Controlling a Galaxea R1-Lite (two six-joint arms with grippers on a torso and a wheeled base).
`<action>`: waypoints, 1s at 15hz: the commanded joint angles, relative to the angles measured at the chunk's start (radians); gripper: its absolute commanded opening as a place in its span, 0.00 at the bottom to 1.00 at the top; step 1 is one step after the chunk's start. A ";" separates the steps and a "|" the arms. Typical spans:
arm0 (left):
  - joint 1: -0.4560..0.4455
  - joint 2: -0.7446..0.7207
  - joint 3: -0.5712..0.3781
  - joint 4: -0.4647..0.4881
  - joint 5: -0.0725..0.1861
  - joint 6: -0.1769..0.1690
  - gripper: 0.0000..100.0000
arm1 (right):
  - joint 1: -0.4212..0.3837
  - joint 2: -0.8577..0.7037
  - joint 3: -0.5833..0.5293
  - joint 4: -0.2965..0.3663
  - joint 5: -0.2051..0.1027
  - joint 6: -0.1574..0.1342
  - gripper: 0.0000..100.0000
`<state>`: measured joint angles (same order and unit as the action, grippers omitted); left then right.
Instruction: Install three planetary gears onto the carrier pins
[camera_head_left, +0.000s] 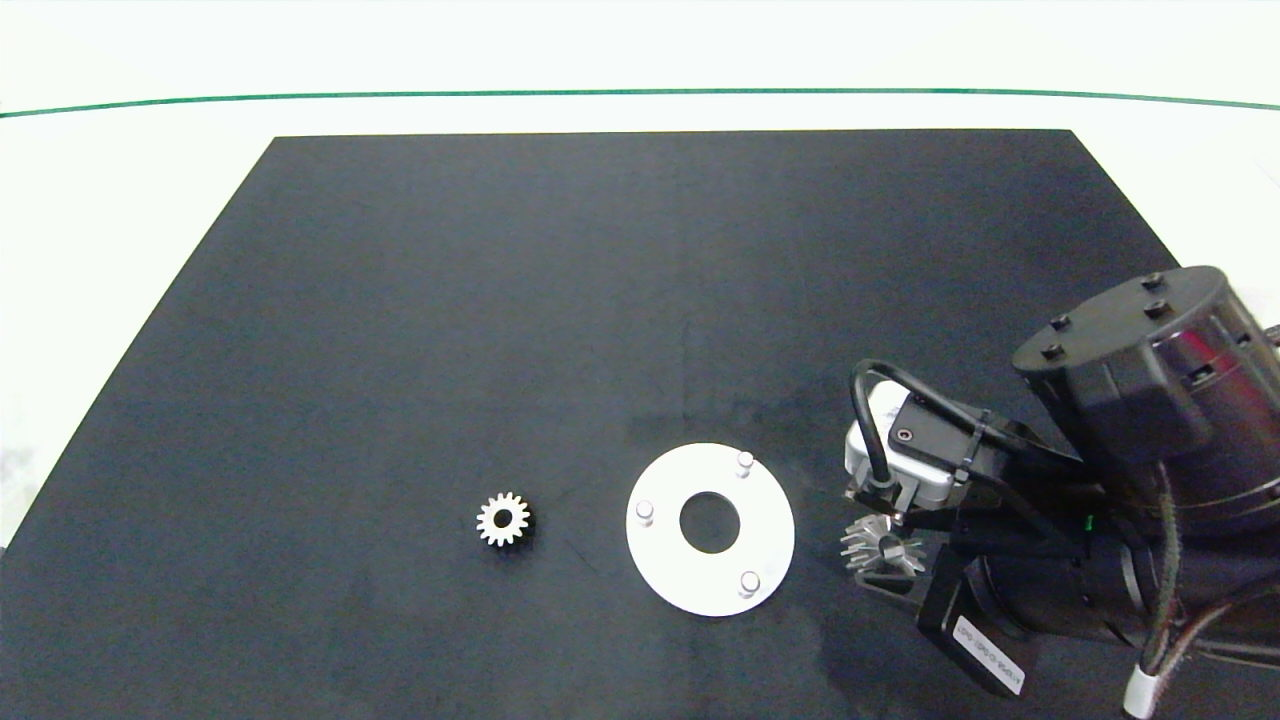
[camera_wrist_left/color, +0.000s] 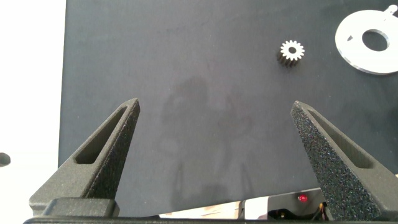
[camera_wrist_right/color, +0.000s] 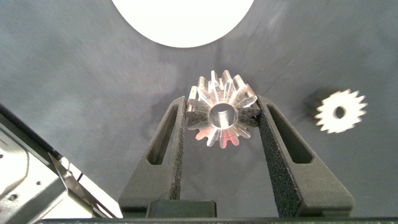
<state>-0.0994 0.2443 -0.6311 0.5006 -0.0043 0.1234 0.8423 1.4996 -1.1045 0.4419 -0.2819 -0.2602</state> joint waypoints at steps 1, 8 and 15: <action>0.001 0.000 -0.001 0.003 0.000 0.001 1.00 | 0.049 0.036 -0.051 0.011 -0.023 -0.002 0.19; 0.000 0.000 -0.001 0.001 0.000 0.001 1.00 | 0.086 0.133 -0.055 0.000 -0.026 0.006 0.19; 0.000 0.000 -0.007 -0.001 0.000 0.001 1.00 | 0.113 0.179 -0.101 -0.003 -0.026 0.009 0.19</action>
<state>-0.0996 0.2443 -0.6355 0.4968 -0.0047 0.1236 0.9523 1.6660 -1.1983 0.4357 -0.3064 -0.2500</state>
